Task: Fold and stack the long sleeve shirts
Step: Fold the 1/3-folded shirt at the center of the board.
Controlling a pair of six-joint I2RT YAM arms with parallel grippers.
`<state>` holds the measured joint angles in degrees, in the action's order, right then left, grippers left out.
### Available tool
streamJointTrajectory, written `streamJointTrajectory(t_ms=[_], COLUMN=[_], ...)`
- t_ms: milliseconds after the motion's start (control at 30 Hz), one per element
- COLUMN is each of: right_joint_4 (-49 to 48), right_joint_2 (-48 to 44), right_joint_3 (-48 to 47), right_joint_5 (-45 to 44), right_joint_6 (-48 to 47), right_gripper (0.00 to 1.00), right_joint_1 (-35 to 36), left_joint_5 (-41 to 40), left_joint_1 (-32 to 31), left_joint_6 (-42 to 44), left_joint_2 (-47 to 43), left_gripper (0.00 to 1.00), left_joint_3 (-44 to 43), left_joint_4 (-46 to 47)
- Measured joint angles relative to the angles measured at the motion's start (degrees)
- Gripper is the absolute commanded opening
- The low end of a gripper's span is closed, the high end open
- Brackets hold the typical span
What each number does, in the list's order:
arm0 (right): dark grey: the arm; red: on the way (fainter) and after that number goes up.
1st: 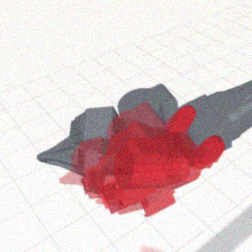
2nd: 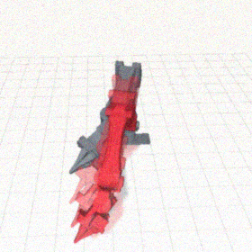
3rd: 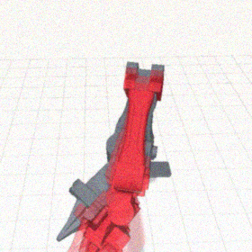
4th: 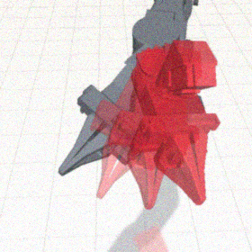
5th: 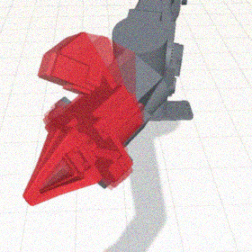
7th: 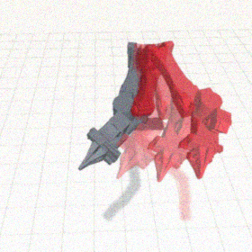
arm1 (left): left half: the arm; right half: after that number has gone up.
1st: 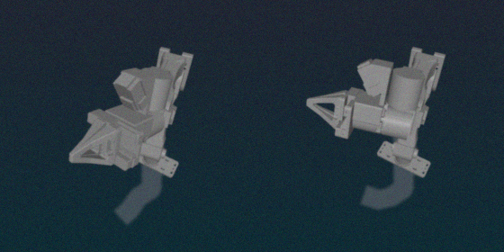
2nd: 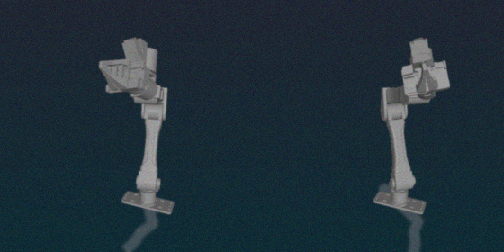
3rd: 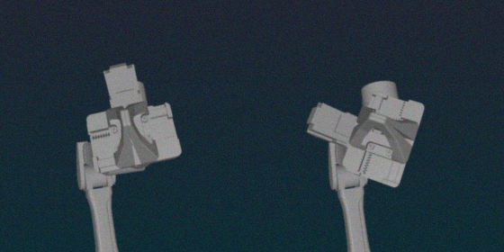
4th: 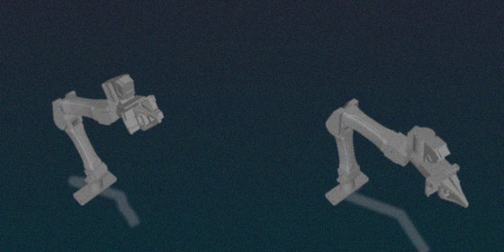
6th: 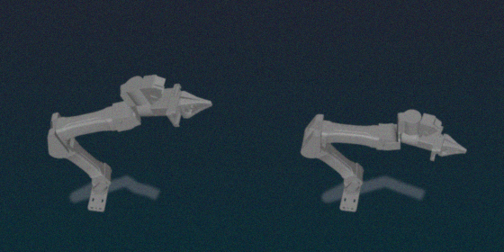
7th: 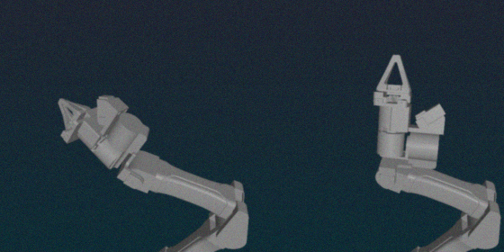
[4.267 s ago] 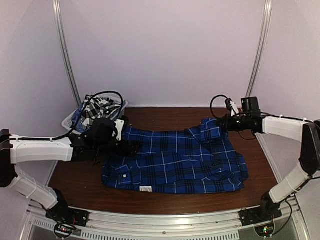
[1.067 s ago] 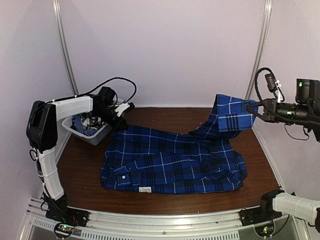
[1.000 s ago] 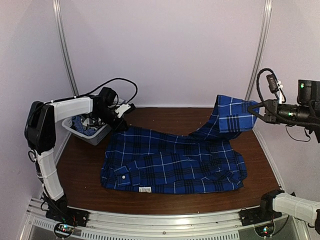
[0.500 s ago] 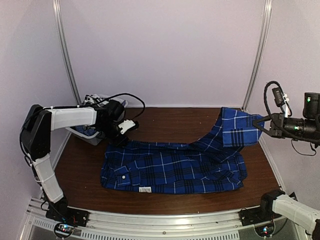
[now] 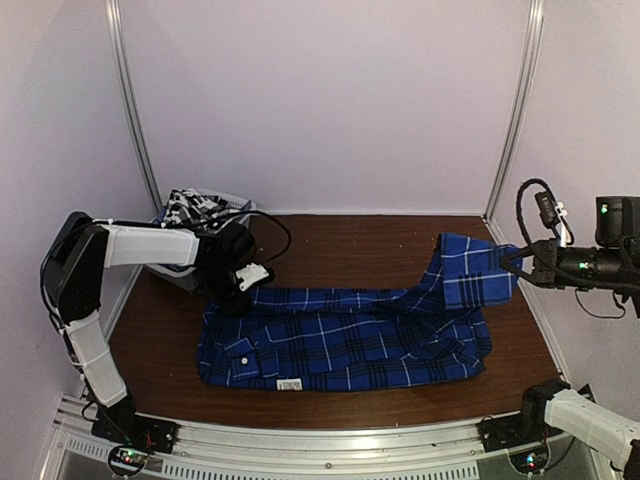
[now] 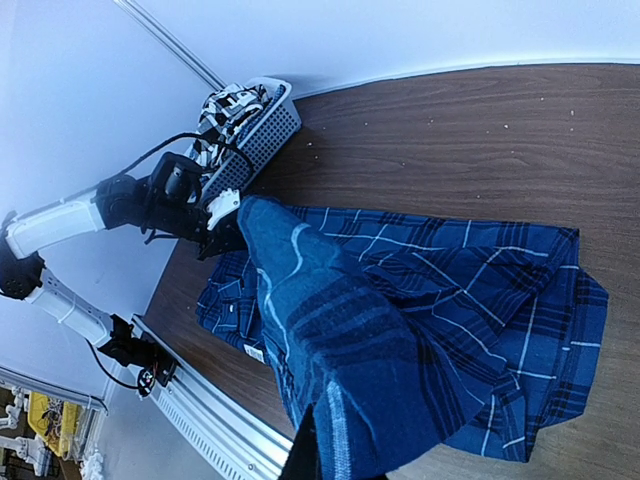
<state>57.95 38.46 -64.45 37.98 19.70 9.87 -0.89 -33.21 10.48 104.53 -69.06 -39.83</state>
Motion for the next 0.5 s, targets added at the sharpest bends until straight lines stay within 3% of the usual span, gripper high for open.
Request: streamJointTrajectory(t_ms=[300,500], right_joint_4=[-1.4,-6.3], right_joint_2=[3.7,7.1], right_joint_3=[2.4,6.1], right_joint_5=[-0.7,0.9], right_joint_6=[-0.6,-0.9], right_gripper=[0.0,0.0], right_joint_1=[0.0,0.0], left_joint_5=[-0.6,-0.4], left_joint_1=[-1.8,-2.0], left_joint_6=[-1.7,-2.5], left_joint_2=[-0.8,-6.3], left_gripper=[0.44,0.59], left_joint_3=[1.0,0.8], left_joint_4=[-0.8,-0.2])
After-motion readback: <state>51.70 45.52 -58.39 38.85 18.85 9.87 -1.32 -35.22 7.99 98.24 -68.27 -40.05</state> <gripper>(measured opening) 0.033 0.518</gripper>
